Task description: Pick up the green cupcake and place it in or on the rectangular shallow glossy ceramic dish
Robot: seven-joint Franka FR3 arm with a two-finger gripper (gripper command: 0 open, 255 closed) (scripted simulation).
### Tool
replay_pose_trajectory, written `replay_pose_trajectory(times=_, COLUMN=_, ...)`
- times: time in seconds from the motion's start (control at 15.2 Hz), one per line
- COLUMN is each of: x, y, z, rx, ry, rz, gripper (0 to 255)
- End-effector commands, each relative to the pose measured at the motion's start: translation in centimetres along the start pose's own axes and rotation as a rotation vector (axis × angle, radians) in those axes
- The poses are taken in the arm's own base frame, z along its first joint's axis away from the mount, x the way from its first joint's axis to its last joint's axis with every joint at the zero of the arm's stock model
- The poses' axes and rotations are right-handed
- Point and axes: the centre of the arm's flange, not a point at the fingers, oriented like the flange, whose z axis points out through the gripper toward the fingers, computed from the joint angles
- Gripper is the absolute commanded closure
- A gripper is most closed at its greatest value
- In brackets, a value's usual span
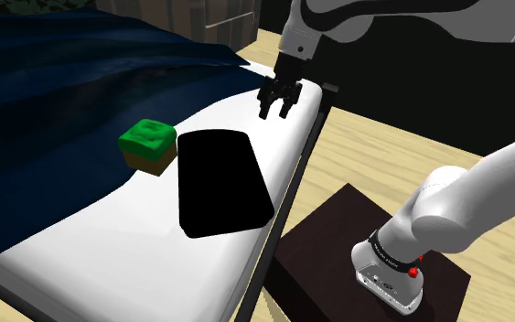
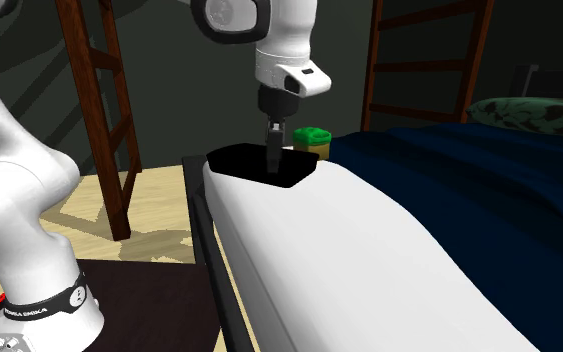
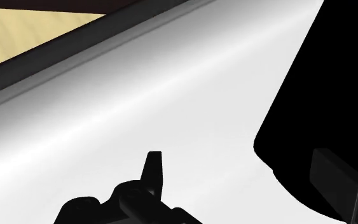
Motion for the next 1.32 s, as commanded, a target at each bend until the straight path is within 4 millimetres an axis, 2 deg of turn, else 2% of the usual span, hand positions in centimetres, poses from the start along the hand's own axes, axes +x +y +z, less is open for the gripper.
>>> replay_pose_trajectory(times=0.0, x=1.6, y=-1.2, z=0.7, rx=0.049, ry=-0.018, rz=0.002, gripper=0)
replay_pose_trajectory(times=0.66, x=10.3, y=-8.3, z=4.1, rx=0.283, ry=-0.102, rz=0.006, gripper=0)
replay_pose_trajectory(times=1.25, x=17.8, y=-15.2, z=6.4, rx=0.493, ry=-0.178, rz=0.011, gripper=0)
